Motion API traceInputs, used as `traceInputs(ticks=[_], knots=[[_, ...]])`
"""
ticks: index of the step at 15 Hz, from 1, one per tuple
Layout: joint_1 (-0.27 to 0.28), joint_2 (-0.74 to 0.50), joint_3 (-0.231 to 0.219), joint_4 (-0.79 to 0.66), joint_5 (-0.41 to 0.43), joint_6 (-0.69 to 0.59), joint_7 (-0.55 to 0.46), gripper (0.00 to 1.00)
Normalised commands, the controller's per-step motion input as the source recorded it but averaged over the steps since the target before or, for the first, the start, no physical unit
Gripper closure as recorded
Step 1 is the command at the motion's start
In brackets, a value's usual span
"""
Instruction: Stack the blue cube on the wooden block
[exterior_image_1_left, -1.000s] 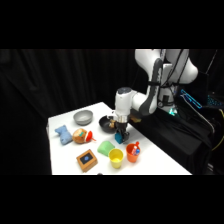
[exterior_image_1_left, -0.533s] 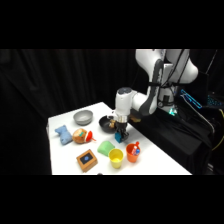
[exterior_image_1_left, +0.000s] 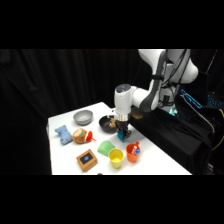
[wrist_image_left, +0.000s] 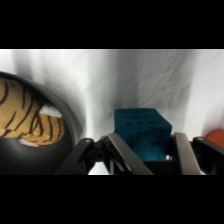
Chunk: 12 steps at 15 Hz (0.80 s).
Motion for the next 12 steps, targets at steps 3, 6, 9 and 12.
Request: traceInputs(ticks=[3, 6, 9, 12], knots=[[-0.155, -0.41, 0.108, 0.09, -0.11, -0.5, -0.08, 0.77], [-0.175, -0.27, 0.135, 0.21, -0.074, -0.47, -0.1, 0.77], [-0.148, -0.12, 0.147, 0.28, -0.025, -0.39, -0.13, 0.77], [-0.105, -0.03, 0.145, 0.29, 0.006, -0.31, -0.13, 0.77]])
